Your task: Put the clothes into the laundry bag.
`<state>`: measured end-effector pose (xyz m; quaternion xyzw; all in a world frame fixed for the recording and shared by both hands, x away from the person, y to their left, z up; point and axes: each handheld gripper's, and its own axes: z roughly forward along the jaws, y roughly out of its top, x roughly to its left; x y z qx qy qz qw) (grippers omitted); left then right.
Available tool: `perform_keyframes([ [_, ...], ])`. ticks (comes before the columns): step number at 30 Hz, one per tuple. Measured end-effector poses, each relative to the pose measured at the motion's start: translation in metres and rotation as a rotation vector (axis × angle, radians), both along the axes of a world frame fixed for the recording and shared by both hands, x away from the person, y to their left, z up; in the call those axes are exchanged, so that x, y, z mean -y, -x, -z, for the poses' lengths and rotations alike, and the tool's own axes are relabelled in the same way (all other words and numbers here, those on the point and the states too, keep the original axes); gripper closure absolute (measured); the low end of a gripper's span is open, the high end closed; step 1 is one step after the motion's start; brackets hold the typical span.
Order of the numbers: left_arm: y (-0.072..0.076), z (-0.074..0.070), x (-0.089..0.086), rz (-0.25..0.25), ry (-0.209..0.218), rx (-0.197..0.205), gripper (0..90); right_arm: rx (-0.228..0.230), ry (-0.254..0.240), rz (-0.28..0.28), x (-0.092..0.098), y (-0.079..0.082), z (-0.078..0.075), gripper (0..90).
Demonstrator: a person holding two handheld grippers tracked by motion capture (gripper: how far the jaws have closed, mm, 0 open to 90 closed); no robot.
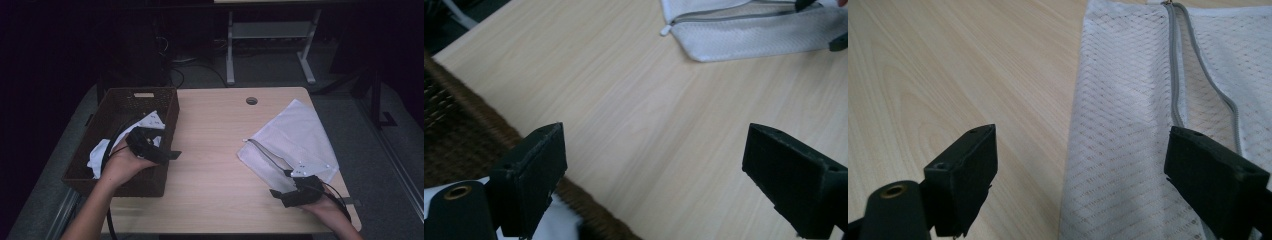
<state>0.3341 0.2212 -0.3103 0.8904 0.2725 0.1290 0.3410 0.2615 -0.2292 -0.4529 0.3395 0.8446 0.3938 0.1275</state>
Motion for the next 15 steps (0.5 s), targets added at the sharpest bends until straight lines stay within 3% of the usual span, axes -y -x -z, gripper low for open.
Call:
perform_keyframes([
  [8,-0.012,0.004,-0.021,-0.051,-0.023,-0.018,10.1,-0.001,0.006,0.000,-0.001,0.000,0.001,13.3],
  [15,-0.024,0.006,-0.043,-0.119,-0.077,-0.036,10.2,-0.002,0.009,-0.003,-0.002,-0.001,0.001,13.3],
])
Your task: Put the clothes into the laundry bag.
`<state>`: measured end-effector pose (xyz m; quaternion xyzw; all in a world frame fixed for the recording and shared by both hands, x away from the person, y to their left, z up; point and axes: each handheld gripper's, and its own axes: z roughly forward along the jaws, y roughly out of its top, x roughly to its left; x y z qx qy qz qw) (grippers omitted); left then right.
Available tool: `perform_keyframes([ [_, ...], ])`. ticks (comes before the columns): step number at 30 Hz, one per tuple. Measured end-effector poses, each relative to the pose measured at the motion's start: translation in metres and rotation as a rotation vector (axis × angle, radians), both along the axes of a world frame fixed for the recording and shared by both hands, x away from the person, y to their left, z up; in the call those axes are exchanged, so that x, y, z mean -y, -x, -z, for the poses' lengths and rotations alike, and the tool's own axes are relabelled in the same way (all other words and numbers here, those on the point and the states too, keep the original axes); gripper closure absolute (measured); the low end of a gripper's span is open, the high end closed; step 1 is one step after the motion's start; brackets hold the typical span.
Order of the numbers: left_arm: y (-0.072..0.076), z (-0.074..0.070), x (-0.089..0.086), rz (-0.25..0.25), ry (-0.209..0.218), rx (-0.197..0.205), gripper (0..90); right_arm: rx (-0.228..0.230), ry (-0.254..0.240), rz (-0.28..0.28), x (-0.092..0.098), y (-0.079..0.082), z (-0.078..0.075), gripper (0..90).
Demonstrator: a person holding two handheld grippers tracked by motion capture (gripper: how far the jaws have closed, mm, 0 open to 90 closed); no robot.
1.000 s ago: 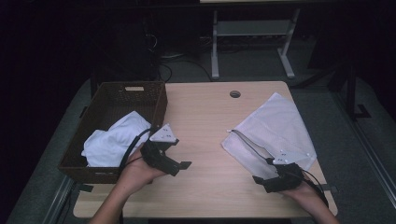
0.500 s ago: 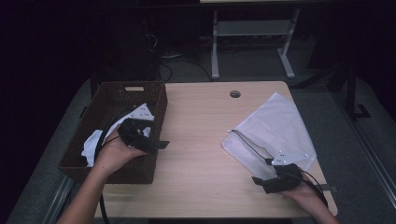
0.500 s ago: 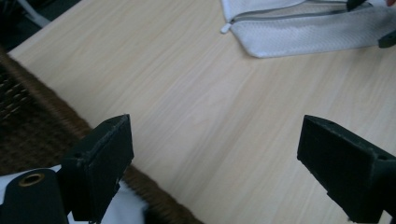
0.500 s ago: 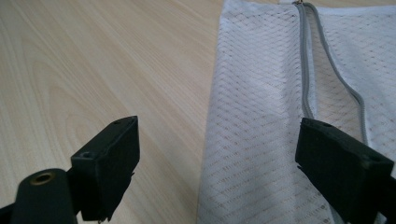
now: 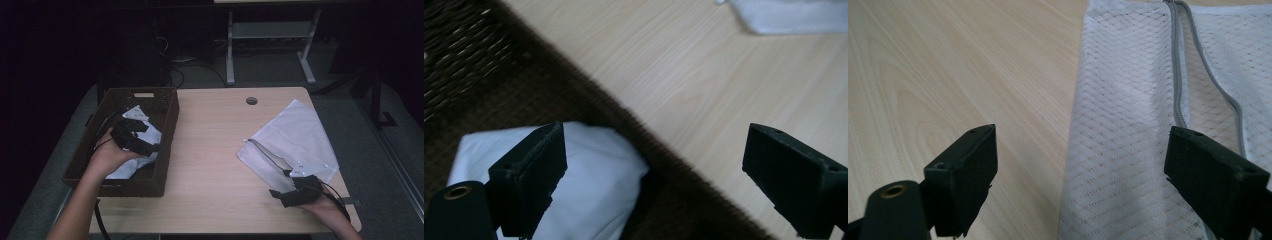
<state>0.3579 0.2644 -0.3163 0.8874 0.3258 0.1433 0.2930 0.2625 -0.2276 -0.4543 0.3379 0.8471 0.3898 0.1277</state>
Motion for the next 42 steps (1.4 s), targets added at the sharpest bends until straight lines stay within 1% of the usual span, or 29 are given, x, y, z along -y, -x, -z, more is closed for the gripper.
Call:
perform_keyframes([
  [2,-0.004,0.000,-0.007,-0.014,-0.015,-0.003,10.1,-0.001,-0.001,0.000,0.000,0.000,0.000,13.3],
  [3,-0.006,0.000,-0.010,-0.023,-0.011,-0.006,10.1,-0.001,0.001,0.001,0.000,0.000,0.000,13.3],
  [5,-0.011,0.002,-0.017,-0.039,-0.020,-0.018,10.1,-0.001,0.000,0.001,0.001,0.000,0.000,13.3],
  [6,-0.014,0.004,-0.021,-0.049,-0.036,-0.022,10.1,-0.001,0.000,0.002,0.001,0.000,0.000,13.3],
  [7,-0.016,0.005,-0.024,-0.051,-0.043,-0.026,10.1,-0.002,0.000,0.000,0.001,0.000,0.000,13.3],
  [10,-0.023,0.011,-0.034,-0.069,-0.050,-0.049,10.1,-0.004,0.000,-0.001,0.000,-0.001,0.001,13.4],
  [11,-0.025,0.013,-0.038,-0.081,-0.056,-0.054,10.1,-0.005,0.002,0.000,0.000,-0.001,0.001,13.4],
  [15,-0.034,0.021,-0.049,-0.108,-0.060,-0.072,10.1,-0.004,0.007,-0.002,0.000,-0.001,0.001,13.4],
  [17,-0.039,0.026,-0.052,-0.113,-0.062,-0.080,10.1,-0.005,0.009,-0.003,0.000,-0.001,0.002,13.4],
  [19,-0.045,0.032,-0.056,-0.117,-0.068,-0.099,10.1,-0.008,0.006,-0.001,0.000,-0.001,0.002,13.4],
  [22,-0.053,0.040,-0.059,-0.114,-0.070,-0.114,10.1,-0.010,0.007,-0.001,0.000,-0.001,0.002,13.4],
  [25,-0.062,0.051,-0.061,-0.116,-0.098,-0.137,10.1,-0.010,0.007,0.000,0.000,-0.002,0.002,13.4],
  [27,-0.068,0.060,-0.063,-0.109,-0.102,-0.166,10.1,-0.011,0.007,-0.001,0.000,-0.002,0.003,13.4],
  [29,-0.074,0.070,-0.063,-0.105,-0.143,-0.196,10.1,-0.011,0.009,-0.004,0.000,-0.002,0.003,13.4],
  [30,-0.077,0.077,-0.064,-0.095,-0.142,-0.230,10.0,-0.012,0.011,-0.004,0.000,-0.002,0.003,13.5],
  [31,-0.078,0.081,-0.065,-0.089,-0.132,-0.245,10.0,-0.013,0.011,-0.004,0.001,-0.002,0.003,13.4],
  [33,-0.080,0.085,-0.065,-0.078,-0.134,-0.252,9.6,-0.016,0.011,-0.003,0.001,-0.002,0.003,13.5],
  [35,-0.080,0.091,-0.064,-0.063,-0.162,-0.251,9.5,-0.016,0.012,-0.004,0.001,-0.002,0.004,13.5],
  [36,-0.081,0.095,-0.064,-0.059,-0.170,-0.252,9.3,-0.016,0.012,-0.006,0.001,-0.002,0.004,13.5],
  [39,-0.083,0.103,-0.063,-0.057,-0.173,-0.253,8.9,-0.019,0.017,-0.009,0.000,-0.003,0.005,13.6],
  [42,-0.085,0.108,-0.064,-0.058,-0.160,-0.262,8.9,-0.020,0.025,-0.018,-0.001,-0.002,0.005,13.6],
])
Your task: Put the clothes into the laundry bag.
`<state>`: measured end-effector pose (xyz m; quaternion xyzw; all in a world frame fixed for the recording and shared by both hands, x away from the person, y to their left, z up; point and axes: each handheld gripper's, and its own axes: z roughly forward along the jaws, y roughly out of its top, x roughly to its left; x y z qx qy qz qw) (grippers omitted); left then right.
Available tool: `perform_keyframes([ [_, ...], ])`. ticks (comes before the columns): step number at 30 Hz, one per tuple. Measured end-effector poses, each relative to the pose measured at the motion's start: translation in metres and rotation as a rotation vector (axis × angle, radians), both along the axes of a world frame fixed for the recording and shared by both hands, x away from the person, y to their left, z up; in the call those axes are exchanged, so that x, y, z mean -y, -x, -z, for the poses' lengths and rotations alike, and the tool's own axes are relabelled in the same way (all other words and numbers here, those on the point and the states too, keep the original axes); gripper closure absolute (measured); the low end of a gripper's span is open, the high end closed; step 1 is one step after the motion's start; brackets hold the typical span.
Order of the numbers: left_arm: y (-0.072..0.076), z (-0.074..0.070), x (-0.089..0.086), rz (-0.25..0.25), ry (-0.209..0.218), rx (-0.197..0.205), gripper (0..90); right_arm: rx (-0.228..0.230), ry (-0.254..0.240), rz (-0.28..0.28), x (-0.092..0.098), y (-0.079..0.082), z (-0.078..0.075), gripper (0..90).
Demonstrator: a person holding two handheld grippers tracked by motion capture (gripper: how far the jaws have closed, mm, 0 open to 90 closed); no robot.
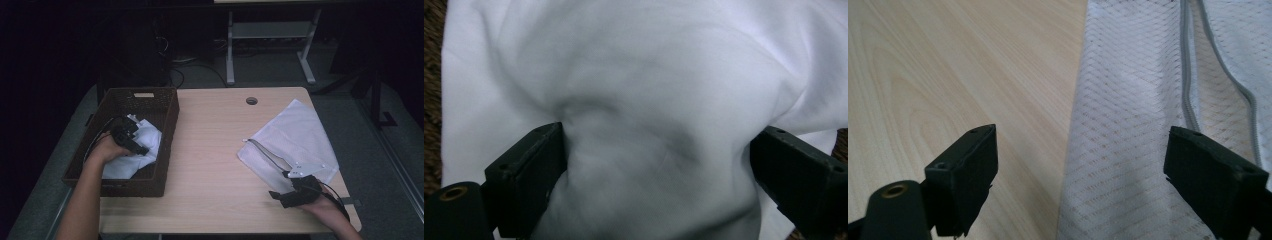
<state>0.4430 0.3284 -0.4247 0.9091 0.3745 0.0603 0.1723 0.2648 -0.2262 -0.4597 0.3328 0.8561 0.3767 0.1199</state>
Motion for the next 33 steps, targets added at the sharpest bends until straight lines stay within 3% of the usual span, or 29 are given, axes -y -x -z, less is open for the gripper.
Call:
perform_keyframes([
  [4,-0.001,0.007,-0.003,-0.011,0.034,-0.005,9.6,-0.001,0.008,-0.007,-0.001,0.000,0.001,13.8],
  [11,0.002,0.007,-0.002,-0.005,0.035,0.002,14.1,-0.007,0.007,-0.016,-0.003,0.000,0.001,13.9],
  [13,0.004,0.006,-0.003,-0.001,0.050,0.011,21.3,-0.008,0.013,-0.017,-0.003,0.000,0.002,14.0],
  [17,0.006,0.002,-0.005,-0.003,0.092,-0.006,42.1,-0.010,0.017,-0.015,-0.002,0.000,0.002,14.0],
  [23,0.006,-0.005,-0.007,-0.025,0.129,-0.032,61.9,-0.014,0.019,-0.011,-0.001,0.000,0.002,14.2],
  [30,0.009,-0.020,-0.013,-0.090,0.164,-0.036,70.4,-0.015,0.015,-0.003,0.000,-0.001,0.002,14.2],
  [33,0.012,-0.028,-0.017,-0.124,0.167,-0.017,71.4,-0.013,0.013,-0.002,0.001,-0.001,0.001,14.2],
])
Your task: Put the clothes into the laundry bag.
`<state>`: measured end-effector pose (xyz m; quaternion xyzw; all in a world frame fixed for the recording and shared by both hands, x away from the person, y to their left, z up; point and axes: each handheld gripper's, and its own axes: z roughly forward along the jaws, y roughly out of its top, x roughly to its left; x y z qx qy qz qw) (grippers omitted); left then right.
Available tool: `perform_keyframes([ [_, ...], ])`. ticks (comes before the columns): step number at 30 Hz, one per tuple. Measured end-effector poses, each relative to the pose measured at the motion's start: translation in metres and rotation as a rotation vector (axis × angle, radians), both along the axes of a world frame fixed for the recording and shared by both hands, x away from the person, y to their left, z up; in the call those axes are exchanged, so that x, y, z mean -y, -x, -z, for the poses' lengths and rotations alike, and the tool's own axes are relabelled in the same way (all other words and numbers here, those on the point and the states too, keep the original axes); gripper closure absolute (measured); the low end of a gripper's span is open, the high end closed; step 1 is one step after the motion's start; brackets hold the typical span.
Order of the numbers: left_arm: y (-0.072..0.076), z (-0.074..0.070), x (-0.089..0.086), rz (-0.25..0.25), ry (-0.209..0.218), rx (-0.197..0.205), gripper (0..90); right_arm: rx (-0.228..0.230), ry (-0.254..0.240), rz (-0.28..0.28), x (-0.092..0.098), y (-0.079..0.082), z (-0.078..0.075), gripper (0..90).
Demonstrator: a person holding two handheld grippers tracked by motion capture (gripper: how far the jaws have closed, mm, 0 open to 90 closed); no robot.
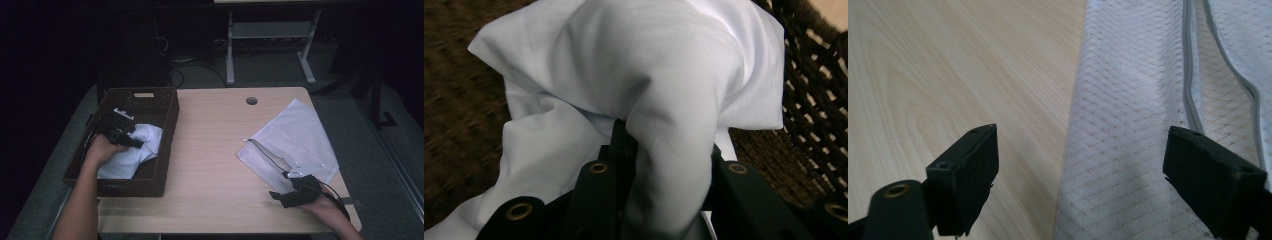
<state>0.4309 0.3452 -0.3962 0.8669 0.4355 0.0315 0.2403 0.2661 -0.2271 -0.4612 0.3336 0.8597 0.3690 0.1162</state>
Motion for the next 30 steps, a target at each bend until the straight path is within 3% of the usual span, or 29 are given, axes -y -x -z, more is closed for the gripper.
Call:
perform_keyframes([
  [5,0.009,-0.014,-0.009,-0.034,0.063,0.046,72.6,0.006,-0.001,0.003,0.000,0.000,-0.001,14.2],
  [21,0.032,-0.076,-0.025,-0.058,0.138,0.167,72.6,0.010,-0.005,0.015,0.001,-0.001,-0.001,14.2],
  [30,0.043,-0.113,-0.021,-0.048,0.179,0.212,72.6,0.008,-0.008,0.023,0.002,-0.001,-0.001,14.2],
])
